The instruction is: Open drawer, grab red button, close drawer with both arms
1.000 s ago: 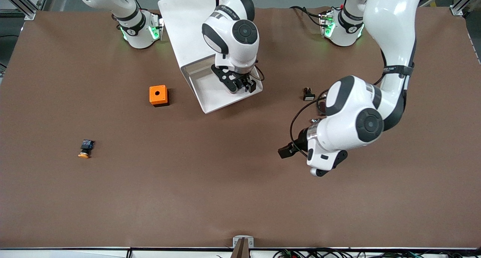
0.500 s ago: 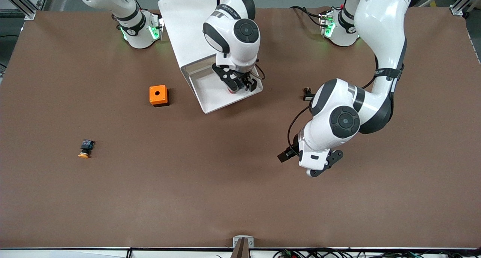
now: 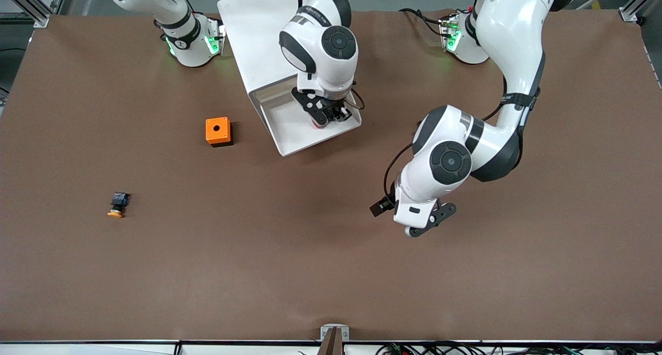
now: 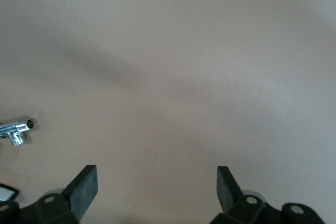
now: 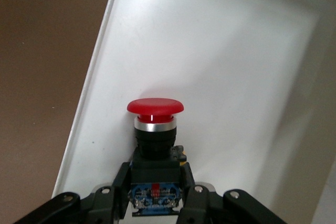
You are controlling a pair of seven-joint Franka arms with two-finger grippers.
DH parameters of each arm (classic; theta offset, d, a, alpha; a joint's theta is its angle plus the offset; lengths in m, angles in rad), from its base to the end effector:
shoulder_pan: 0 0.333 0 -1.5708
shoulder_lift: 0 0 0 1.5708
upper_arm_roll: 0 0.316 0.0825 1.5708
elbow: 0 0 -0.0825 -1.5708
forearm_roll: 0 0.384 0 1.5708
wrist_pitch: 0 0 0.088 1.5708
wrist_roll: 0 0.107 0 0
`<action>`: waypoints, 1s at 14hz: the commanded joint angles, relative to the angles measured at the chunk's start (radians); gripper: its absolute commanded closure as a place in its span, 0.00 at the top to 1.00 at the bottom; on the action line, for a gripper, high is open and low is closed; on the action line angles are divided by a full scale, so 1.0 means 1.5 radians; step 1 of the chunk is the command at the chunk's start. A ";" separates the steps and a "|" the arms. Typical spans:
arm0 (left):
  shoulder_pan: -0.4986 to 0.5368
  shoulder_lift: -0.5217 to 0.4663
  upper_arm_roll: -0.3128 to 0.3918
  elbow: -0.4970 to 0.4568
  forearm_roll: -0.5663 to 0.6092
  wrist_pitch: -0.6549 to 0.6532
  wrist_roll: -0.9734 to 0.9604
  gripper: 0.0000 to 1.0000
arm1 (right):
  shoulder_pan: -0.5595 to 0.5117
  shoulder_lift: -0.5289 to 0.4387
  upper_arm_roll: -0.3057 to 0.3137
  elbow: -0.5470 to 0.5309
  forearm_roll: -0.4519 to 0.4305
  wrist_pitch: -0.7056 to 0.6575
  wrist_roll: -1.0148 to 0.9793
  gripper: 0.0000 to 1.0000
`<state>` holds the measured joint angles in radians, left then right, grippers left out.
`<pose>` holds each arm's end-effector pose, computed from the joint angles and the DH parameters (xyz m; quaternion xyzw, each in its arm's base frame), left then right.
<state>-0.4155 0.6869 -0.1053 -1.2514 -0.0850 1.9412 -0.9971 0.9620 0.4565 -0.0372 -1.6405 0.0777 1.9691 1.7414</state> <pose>0.6490 -0.3566 0.3599 0.9624 0.2616 -0.0479 0.0551 0.3915 0.5321 0.3417 0.9092 -0.4107 -0.0407 0.0556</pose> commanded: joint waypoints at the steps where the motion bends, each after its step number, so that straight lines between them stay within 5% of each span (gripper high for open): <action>1: -0.002 -0.006 0.001 -0.007 0.016 0.008 -0.008 1.00 | 0.004 -0.003 -0.006 0.001 -0.003 -0.004 0.007 0.00; 4: -0.007 -0.005 0.001 -0.006 0.016 0.008 -0.007 1.00 | -0.011 -0.009 -0.011 0.027 -0.004 -0.022 -0.009 0.00; 9: -0.023 -0.005 0.000 -0.008 0.012 0.008 -0.007 1.00 | -0.096 -0.021 -0.011 0.128 0.003 -0.185 -0.124 0.00; 14: -0.065 -0.002 0.001 -0.024 0.010 0.008 -0.007 1.00 | -0.214 -0.121 -0.012 0.055 -0.003 -0.236 -0.315 0.00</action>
<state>-0.4825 0.6876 -0.1086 -1.2731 -0.0849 1.9413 -0.9971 0.7170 0.3663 -0.0706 -1.4591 0.0763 1.6151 1.3776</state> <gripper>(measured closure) 0.000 0.586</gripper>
